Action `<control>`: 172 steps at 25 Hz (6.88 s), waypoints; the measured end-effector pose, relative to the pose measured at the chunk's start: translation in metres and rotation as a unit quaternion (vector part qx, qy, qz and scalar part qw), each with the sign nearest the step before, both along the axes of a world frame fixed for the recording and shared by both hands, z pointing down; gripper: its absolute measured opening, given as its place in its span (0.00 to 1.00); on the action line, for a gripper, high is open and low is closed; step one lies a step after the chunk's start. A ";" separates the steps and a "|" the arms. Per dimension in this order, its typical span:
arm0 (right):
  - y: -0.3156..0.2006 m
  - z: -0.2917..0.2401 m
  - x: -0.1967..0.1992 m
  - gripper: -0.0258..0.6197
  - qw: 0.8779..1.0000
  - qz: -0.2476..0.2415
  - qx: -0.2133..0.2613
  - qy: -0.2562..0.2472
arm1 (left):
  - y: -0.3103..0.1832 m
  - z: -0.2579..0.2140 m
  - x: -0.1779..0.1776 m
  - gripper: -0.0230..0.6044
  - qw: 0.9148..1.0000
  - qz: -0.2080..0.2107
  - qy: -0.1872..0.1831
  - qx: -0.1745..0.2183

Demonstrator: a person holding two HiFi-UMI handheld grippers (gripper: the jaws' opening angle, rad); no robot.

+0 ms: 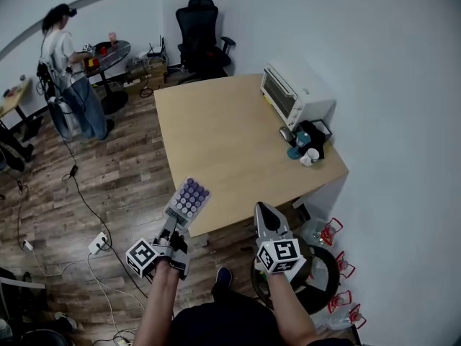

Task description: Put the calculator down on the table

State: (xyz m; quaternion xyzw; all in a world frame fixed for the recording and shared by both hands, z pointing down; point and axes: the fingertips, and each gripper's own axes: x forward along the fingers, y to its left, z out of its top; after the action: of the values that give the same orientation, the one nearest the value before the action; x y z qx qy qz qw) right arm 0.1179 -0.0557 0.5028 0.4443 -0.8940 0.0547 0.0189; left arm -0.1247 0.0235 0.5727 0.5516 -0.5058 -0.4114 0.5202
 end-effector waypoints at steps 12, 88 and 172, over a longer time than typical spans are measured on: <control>-0.128 0.006 -0.024 0.05 1.000 -0.018 -0.004 -0.004 | -0.130 -0.004 -0.007 0.18 1.000 0.003 -0.010 -0.003; -0.287 0.046 -0.018 0.05 0.990 0.112 -0.076 -0.044 | -0.343 0.284 0.010 0.22 0.926 0.296 -0.083 -0.219; -0.294 0.027 -0.033 0.05 0.996 0.086 -0.010 -0.019 | -0.325 -0.073 -0.051 0.03 0.737 0.038 -0.659 0.143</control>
State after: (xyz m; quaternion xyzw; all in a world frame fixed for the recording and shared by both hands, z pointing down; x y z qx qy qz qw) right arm 0.0847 -0.3497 0.5300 0.5180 -0.8522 0.0732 0.0020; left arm -0.1760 -0.3016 0.5000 0.7717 -0.6358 0.0072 -0.0131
